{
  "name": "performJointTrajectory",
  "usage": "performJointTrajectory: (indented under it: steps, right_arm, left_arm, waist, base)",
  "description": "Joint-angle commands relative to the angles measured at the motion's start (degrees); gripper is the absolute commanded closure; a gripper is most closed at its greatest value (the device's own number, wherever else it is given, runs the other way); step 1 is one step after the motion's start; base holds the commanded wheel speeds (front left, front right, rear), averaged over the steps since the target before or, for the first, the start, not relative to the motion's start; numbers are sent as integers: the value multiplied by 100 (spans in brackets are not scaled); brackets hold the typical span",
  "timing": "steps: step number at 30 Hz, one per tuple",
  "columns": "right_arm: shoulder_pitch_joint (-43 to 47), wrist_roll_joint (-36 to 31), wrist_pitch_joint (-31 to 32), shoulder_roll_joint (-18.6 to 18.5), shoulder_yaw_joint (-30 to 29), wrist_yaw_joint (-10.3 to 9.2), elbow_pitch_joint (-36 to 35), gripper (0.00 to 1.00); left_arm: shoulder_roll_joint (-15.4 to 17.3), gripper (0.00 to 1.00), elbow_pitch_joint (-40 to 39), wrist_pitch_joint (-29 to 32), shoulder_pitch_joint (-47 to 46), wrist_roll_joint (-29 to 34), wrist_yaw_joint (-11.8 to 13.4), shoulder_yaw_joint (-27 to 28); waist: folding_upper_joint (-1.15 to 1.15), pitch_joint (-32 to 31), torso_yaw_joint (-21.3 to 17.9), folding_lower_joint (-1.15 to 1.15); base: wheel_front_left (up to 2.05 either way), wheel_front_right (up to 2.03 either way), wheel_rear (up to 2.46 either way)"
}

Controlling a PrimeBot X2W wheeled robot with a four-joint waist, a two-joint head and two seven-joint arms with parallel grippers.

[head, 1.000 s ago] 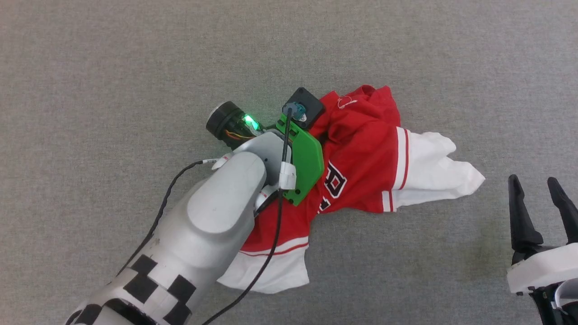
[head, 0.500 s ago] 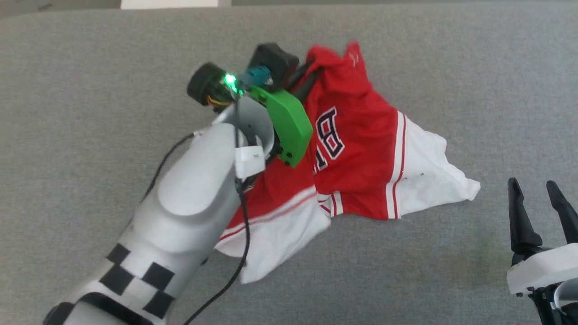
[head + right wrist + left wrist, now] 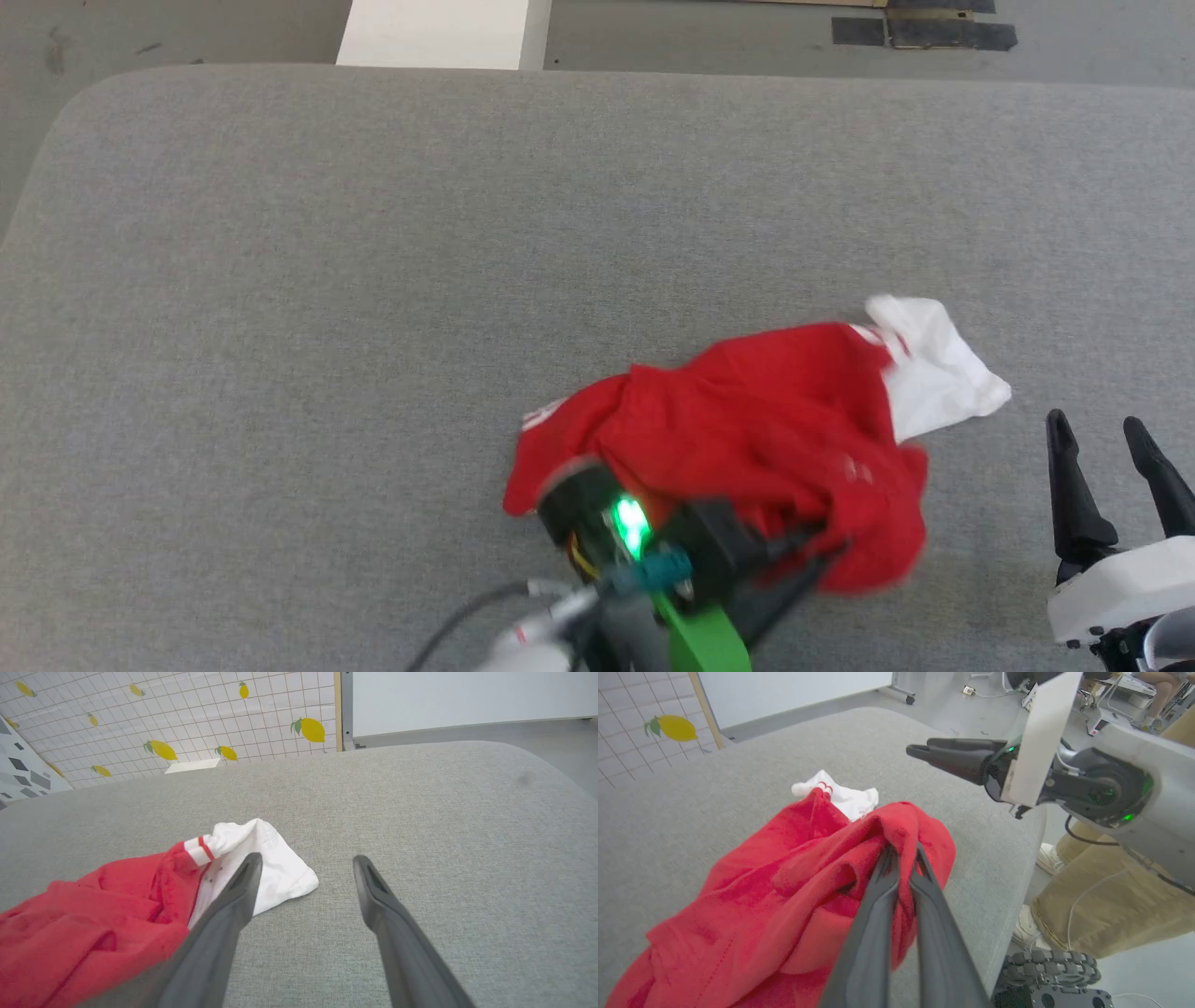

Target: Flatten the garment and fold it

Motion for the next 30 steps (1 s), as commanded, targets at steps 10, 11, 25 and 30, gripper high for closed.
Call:
performJointTrajectory:
  steps: [10,11,25,30]
  right_arm:
    - [49,-17,181,4,20,-9,23,0]
    - [50,-20,194,4,26,-9,31,0]
    - [133,48,191,4,112,-9,150,0]
    - [39,30,203,4,191,-9,117,0]
  left_arm:
    - [-4,73,504,208,604,-461,-52,-473]
    - [-20,0,574,180,618,-475,-35,-462]
    - [186,0,793,-674,147,-135,715,719]
    - [350,0,1926,-336,-362,196,779,716]
  waist:
    - [0,57,202,0]
    - [0,39,207,0]
    - [0,-193,177,0]
    - [0,17,76,0]
  base:
    - [0,0,0]
    - [0,0,0]
    - [0,0,0]
    - [0,0,0]
